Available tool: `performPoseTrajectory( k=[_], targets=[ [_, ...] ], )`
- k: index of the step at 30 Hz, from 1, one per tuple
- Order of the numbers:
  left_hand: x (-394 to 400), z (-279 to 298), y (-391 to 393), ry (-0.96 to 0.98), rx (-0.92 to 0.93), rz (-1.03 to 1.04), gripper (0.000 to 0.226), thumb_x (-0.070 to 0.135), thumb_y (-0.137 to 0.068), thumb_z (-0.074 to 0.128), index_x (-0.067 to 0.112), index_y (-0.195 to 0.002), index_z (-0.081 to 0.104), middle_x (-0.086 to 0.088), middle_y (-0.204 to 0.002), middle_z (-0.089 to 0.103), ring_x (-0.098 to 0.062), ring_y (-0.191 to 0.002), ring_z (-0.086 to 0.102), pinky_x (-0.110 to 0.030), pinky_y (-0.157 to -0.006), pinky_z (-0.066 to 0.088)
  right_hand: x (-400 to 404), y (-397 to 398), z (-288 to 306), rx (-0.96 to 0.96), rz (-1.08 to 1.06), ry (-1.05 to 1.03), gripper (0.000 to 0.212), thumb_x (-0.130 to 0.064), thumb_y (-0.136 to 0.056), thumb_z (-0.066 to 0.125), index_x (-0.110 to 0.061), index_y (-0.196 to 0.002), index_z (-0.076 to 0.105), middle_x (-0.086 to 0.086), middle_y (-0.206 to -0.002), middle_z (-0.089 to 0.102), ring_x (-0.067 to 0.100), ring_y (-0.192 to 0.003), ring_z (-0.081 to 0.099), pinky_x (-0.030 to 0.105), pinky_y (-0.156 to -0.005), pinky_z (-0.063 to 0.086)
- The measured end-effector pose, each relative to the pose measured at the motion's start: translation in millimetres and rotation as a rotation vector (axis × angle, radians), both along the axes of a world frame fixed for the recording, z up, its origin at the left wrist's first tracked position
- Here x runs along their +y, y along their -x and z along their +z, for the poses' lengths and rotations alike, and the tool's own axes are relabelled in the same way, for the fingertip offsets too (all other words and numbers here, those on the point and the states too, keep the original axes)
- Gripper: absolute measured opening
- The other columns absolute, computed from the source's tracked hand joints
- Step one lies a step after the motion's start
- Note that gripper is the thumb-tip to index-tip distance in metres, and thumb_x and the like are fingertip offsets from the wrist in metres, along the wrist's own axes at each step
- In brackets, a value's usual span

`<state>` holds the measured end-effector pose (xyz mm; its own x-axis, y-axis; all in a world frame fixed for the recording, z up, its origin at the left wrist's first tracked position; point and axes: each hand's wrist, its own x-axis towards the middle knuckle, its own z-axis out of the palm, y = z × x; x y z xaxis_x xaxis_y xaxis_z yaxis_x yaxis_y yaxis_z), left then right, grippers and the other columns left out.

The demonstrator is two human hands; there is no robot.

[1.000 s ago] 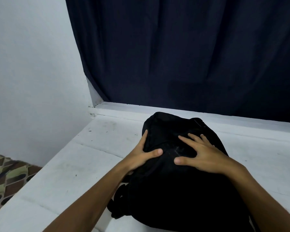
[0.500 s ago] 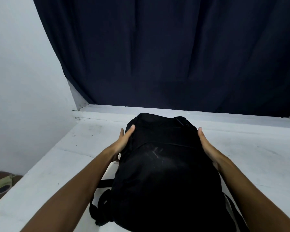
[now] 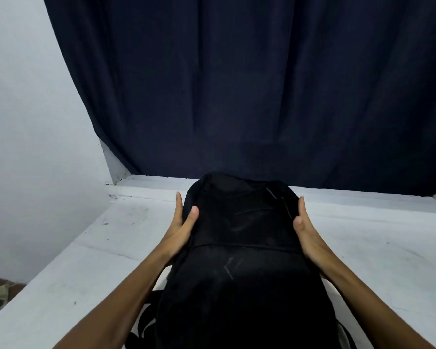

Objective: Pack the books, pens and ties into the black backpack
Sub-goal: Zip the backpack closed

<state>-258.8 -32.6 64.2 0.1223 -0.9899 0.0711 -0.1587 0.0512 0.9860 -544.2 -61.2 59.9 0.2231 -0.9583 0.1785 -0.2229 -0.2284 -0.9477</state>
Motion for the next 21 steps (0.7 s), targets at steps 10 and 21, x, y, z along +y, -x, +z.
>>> performPoseTrajectory(
  k=[10, 21],
  targets=[
    [-11, 54, 31, 0.523, -0.127, -0.168, 0.133, 0.077, -0.062, 0.067, 0.034, -0.146, -0.026, 0.018, -0.160, 0.016, -0.011, -0.148, 0.020, -0.023, -0.116, 0.025, -7, 25, 63, 0.102, -0.088, 0.462, 0.124, -0.094, -0.045, 0.055, -0.058, -0.141, -0.014, -0.006, -0.160, -0.004, 0.000, -0.146, -0.006, 0.008, -0.113, 0.006],
    [-48, 41, 30, 0.631, -0.283, -0.076, 0.143, 0.065, -0.033, 0.089, 0.062, -0.144, 0.000, 0.013, -0.159, 0.020, -0.010, -0.148, 0.019, -0.050, -0.120, 0.020, -29, 31, 50, 0.072, -0.198, 0.459, 0.128, -0.080, -0.035, 0.075, -0.067, -0.138, 0.000, -0.002, -0.154, 0.022, -0.010, -0.138, 0.015, -0.006, -0.100, 0.009]
  ],
)
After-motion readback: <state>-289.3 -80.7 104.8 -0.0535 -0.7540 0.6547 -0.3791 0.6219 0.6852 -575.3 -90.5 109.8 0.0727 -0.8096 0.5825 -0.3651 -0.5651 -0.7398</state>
